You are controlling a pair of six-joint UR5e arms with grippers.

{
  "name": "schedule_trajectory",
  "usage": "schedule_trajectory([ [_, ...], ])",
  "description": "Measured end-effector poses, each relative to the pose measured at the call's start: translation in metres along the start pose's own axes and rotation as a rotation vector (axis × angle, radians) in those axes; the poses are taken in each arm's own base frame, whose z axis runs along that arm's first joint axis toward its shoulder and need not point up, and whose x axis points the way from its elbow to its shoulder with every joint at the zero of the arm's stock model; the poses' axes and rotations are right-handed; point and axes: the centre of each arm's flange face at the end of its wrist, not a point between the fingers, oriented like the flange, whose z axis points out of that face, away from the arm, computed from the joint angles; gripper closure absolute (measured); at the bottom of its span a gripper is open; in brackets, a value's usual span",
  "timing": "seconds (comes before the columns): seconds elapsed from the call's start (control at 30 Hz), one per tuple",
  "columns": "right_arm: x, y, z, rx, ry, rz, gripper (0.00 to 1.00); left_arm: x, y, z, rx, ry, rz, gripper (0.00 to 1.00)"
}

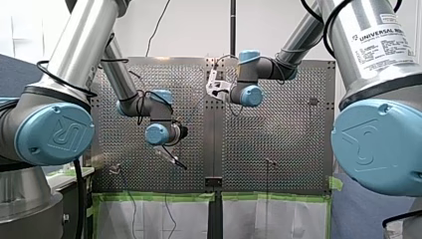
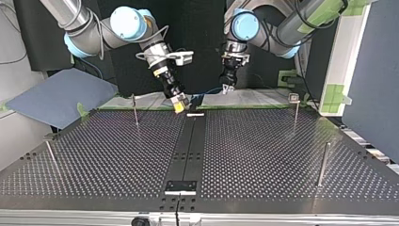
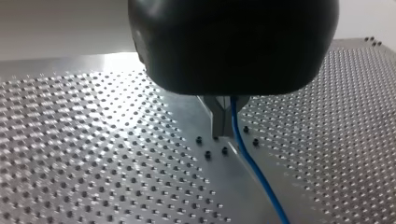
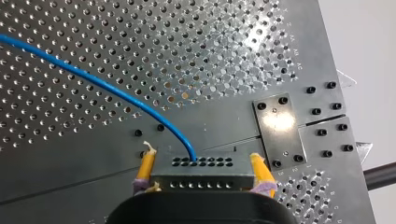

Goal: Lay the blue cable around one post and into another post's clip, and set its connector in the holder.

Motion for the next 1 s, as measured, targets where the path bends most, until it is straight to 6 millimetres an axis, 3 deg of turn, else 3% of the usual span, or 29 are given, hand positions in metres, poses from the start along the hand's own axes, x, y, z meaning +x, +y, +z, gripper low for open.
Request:
schedule_trajectory([
  [0.23,0.001,0.003,0.001,-0.004,0.008,0.000,1.00,-0.021,-0.011,-0.001,-0.034,-0.061,0.053,0.99],
  [0.67,0.005,-0.002,0.004,0.009,0.013,0.003,1.00,-0.086,-0.034,-0.006,-0.146,-0.235,0.186,0.99],
  [1.0,0.013,-0.008,0.010,0.018,0.007,-0.009,1.00,-0.116,-0.063,-0.009,-0.185,-0.322,0.254,0.99],
])
